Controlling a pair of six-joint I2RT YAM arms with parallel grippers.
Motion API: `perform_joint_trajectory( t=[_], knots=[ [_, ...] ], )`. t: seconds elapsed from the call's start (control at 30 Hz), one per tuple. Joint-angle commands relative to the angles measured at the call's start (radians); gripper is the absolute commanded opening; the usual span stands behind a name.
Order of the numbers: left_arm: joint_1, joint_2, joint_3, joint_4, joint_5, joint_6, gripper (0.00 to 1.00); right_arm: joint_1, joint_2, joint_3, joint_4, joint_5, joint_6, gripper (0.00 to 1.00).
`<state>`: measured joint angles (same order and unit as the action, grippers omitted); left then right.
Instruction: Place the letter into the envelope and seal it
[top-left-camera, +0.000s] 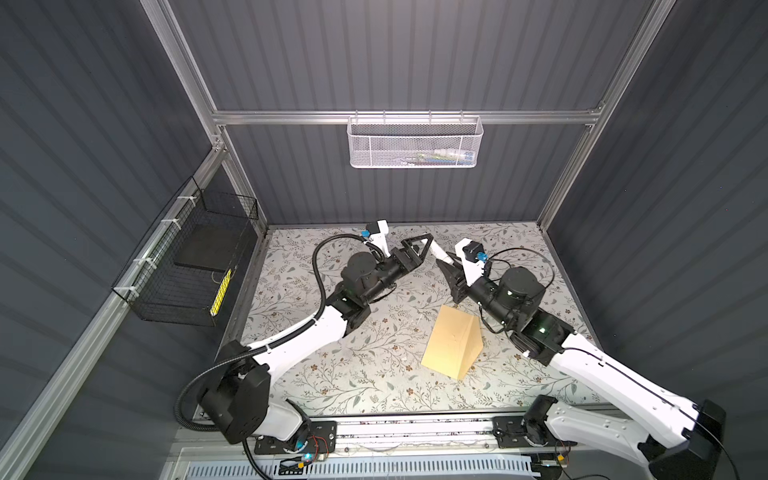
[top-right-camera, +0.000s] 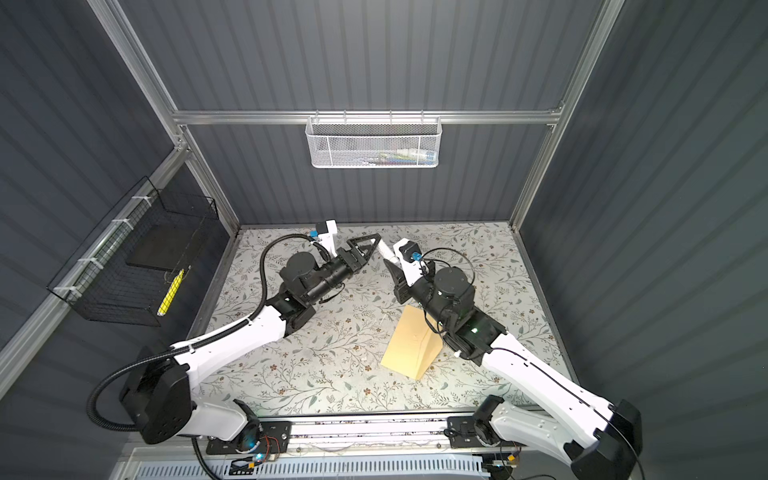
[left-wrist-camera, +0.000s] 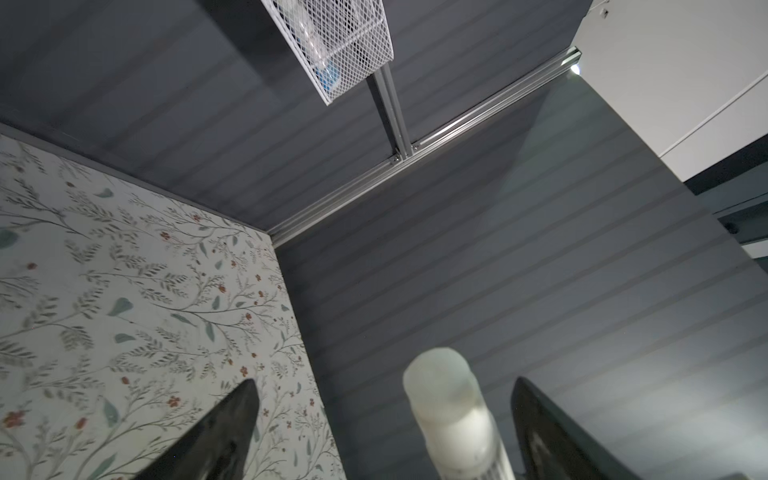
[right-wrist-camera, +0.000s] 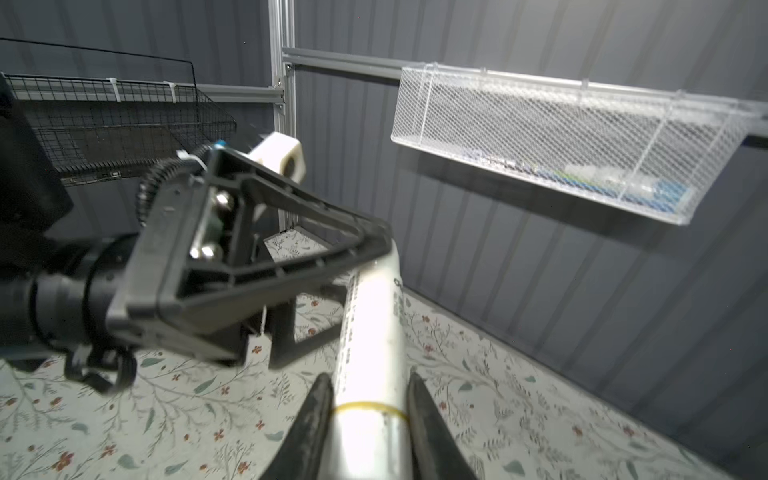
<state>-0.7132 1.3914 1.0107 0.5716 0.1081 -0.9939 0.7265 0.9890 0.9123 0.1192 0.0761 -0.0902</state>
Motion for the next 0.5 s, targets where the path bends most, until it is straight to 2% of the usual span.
perform_joint_trajectory(
  t=[0.0, 0.03, 0.1, 0.13, 0.23, 0.37, 0.47],
  knots=[
    [0.012, -0.112, 0.064, -0.295, -0.046, 0.355, 0.99, -0.013, -0.042, 0.047, -0.203, -0.027, 0.094, 0.10],
    [0.012, -0.133, 0.088, -0.372, -0.076, 0.448, 1.00, -0.018, -0.058, 0.058, -0.255, -0.040, 0.105, 0.10],
    [0.013, -0.159, 0.119, -0.461, -0.120, 0.558, 1.00, -0.024, -0.079, 0.075, -0.330, -0.048, 0.124, 0.09],
    [0.013, -0.163, 0.135, -0.479, -0.106, 0.607, 1.00, -0.025, -0.090, 0.081, -0.357, -0.057, 0.131, 0.09],
    [0.013, -0.143, 0.195, -0.527, 0.038, 0.839, 1.00, -0.039, -0.104, 0.117, -0.443, -0.084, 0.156, 0.08],
    [0.012, -0.086, 0.296, -0.786, 0.280, 1.303, 1.00, -0.051, -0.108, 0.157, -0.591, -0.132, 0.183, 0.08],
    [-0.001, -0.058, 0.331, -0.943, 0.308, 1.553, 0.99, -0.057, -0.120, 0.157, -0.650, -0.150, 0.197, 0.08]
  ],
)
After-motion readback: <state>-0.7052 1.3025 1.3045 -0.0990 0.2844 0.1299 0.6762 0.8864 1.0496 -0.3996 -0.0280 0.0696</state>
